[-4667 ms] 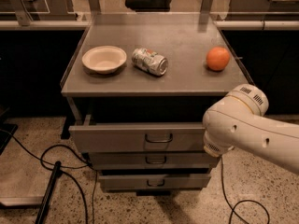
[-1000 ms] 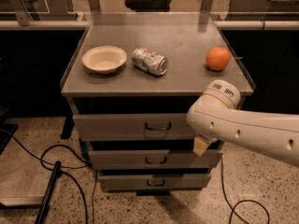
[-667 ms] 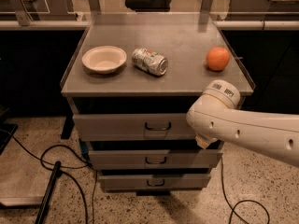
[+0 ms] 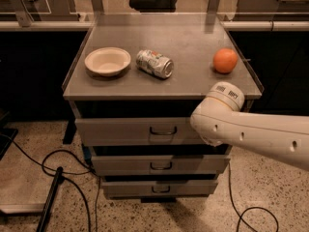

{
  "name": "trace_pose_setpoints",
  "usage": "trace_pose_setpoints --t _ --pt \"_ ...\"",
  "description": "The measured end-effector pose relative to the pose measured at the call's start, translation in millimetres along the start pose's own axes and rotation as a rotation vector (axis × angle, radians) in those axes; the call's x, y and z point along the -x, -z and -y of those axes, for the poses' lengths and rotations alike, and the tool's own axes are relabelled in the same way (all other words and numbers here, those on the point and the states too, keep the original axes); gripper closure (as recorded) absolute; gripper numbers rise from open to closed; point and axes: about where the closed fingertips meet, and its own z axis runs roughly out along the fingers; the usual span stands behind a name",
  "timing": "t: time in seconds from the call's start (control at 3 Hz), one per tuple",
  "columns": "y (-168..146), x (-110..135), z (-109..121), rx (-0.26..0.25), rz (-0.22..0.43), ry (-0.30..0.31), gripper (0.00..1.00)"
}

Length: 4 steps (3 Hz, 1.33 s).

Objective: Close top drawer

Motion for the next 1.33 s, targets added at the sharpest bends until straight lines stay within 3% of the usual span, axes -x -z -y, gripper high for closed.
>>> trace_pose_setpoints --t 0.33,0.67,1.33 --pt "-21.2 24.0 14.1 -0.045 -0.007 -0.014 1.0" --pt "-28.4 30.0 17.5 -0.072 -0.015 -0.022 1.0" --pt "-28.4 29.9 17.3 -0.071 -0.015 -0.022 0.59"
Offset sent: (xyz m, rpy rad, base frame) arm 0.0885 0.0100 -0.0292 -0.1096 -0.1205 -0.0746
